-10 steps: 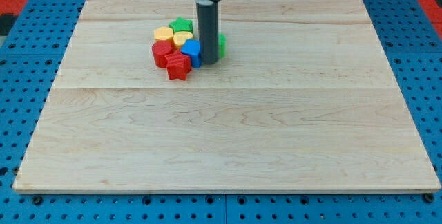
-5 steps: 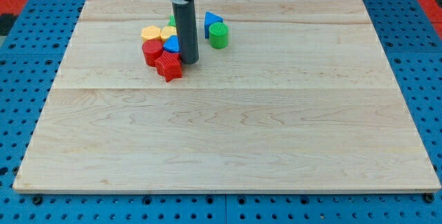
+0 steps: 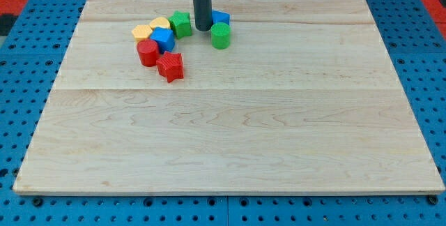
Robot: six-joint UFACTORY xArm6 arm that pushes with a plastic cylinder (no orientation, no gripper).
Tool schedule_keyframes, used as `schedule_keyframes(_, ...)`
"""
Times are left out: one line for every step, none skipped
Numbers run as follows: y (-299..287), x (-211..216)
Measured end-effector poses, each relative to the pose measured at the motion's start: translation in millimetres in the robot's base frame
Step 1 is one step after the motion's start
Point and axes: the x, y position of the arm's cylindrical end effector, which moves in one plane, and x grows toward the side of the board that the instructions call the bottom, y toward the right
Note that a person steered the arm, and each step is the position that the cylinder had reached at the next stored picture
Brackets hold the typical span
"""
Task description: Place the green star in between the yellow heart and the red circle
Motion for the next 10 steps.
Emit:
schedule_keyframes(-10.3,-19.1)
schedule_keyframes(-65.7,-24.6)
schedule_keyframes(-118.7,-24.6)
schedule_keyframes(-111.6,-47.3)
schedule_keyframes(-155.1,-67.6)
schedule_keyframes(-178.1,-38.6)
schedule_keyframes(-146.3,-26.6)
schedule_keyframes(-89.5,-8.8)
schedule_keyframes(-111.2,3.4)
schedule_keyframes(-125.0,26.5)
